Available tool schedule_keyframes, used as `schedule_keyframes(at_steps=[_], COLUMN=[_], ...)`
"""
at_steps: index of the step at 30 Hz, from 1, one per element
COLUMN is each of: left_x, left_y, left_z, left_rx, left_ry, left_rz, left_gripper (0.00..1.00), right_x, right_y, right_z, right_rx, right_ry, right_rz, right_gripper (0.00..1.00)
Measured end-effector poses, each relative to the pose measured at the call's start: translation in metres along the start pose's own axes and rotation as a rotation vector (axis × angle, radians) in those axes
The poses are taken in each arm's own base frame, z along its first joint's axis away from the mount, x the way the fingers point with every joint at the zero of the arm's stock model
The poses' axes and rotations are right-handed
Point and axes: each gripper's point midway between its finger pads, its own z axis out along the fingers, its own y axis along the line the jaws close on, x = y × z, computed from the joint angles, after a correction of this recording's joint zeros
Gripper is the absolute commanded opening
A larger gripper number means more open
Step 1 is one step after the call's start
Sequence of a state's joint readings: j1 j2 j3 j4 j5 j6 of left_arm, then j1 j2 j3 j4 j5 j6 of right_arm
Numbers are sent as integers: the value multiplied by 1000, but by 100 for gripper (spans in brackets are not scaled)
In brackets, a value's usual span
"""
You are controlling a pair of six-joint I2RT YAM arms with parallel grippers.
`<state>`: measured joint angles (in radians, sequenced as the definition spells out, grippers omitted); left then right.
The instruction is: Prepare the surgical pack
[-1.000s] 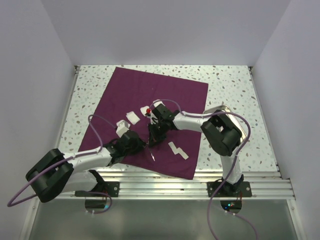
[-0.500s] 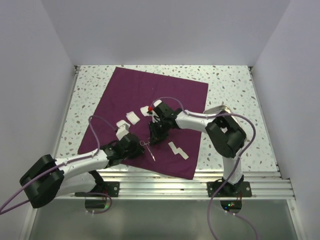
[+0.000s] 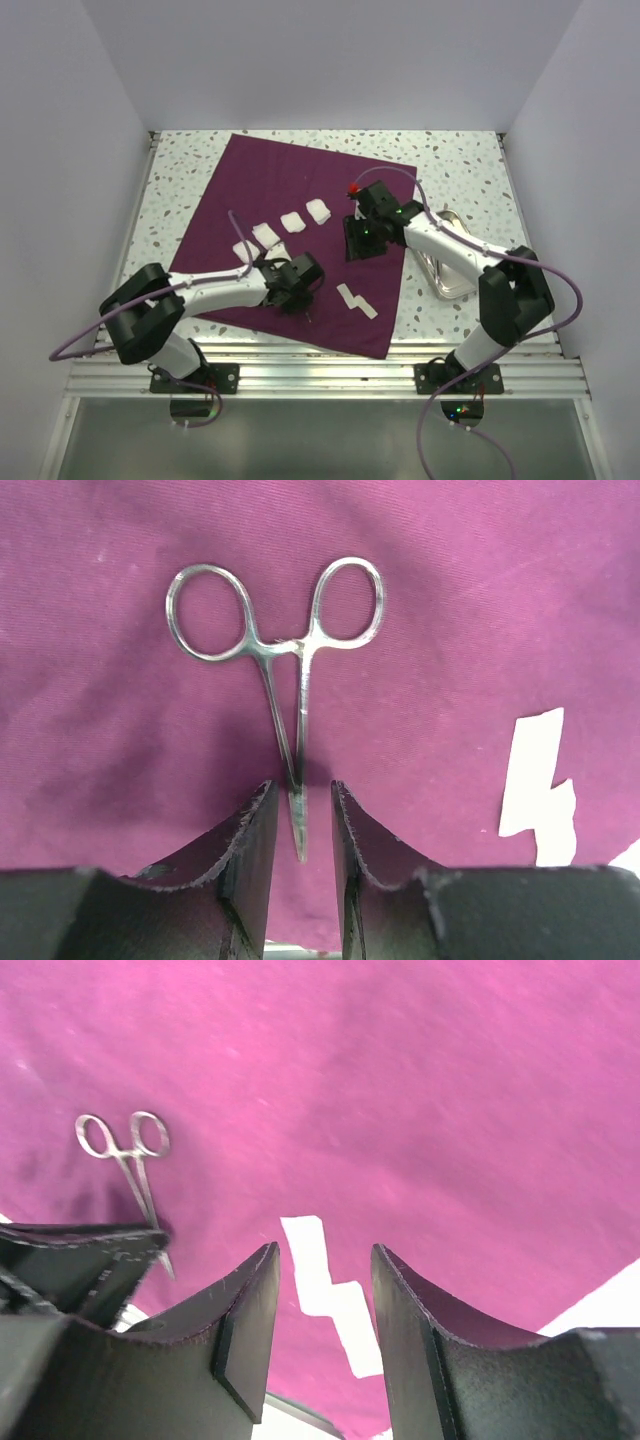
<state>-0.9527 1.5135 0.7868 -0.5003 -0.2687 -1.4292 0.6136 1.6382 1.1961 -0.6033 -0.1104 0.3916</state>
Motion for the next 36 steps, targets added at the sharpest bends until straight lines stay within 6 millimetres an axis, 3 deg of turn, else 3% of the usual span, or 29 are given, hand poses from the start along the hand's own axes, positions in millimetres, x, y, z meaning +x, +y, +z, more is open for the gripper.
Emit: schedule_keyframes(at_steps=[6,14,20,26,29,36], left_x=[2,3,4,6,6,5], left_y=[0,0,-1,-7,-6,-7], left_z=[-1,0,4,6,6,4], left_rx=[-77,-175,-297,-338,-335,-324], left_ry=[1,11,31,39,34,-18], left_rz=[-8,-14,28,53,49,84], left_gripper=[34,33,27,8,3,0], right_x=[12,14,14,7,5,16], right_y=[-16,-19,-16,-18,-20,-18], right_z=[-6,-5,-7,-13,-16,-11], right_rx=[25,27,12,7,5,-28], right_ry=[13,21,21,-7,-19,4], right_rz=[9,13,12,21,26,26], right_gripper=[46,46,46,46,46,43])
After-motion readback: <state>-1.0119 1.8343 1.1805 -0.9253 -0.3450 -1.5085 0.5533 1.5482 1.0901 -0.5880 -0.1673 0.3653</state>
